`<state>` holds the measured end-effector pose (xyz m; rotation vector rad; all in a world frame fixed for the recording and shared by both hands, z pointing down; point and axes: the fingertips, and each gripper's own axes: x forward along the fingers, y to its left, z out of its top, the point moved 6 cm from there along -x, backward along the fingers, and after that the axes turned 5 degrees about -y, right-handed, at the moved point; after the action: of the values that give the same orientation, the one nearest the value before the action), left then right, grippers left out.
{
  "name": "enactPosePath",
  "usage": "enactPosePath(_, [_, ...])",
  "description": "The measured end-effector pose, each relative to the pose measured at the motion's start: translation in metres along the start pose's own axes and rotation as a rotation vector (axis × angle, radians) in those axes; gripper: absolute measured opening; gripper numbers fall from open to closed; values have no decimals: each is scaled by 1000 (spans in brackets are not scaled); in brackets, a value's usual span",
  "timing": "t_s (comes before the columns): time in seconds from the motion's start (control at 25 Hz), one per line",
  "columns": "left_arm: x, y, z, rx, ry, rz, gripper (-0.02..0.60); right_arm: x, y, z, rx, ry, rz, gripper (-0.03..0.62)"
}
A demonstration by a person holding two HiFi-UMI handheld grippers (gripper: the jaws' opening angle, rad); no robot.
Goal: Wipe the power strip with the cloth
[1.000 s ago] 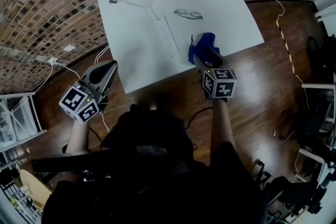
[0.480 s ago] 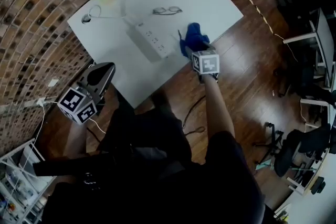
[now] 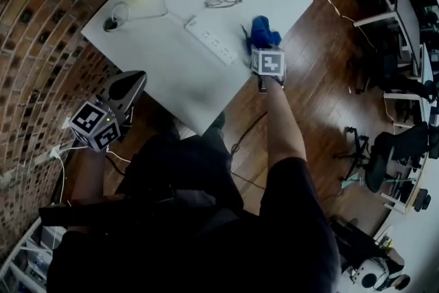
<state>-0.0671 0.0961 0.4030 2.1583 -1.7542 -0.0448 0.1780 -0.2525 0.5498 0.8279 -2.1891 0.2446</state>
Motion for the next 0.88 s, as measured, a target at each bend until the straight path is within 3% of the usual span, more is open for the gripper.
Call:
enactPosePath(0.12, [9,3,0,17,19,-56,2,-3,10,2,-19,20,-23,93])
enactPosePath(0.32, [24,6,12,30,39,-140,2,-25,12,-9,64,105,-22,84])
enactPosePath(0.56, [51,6,9,27,92,-149,2,-78,13,-18,219,-30,19,83])
enactPosePath(0.76, [88,-16,8,71,142,-134,2,-107,7,-26,232,-121,35,81])
enactPosePath(0.88, [105,-21,10,118,165,-112,2,-118,12,-26,241,-185,91,81])
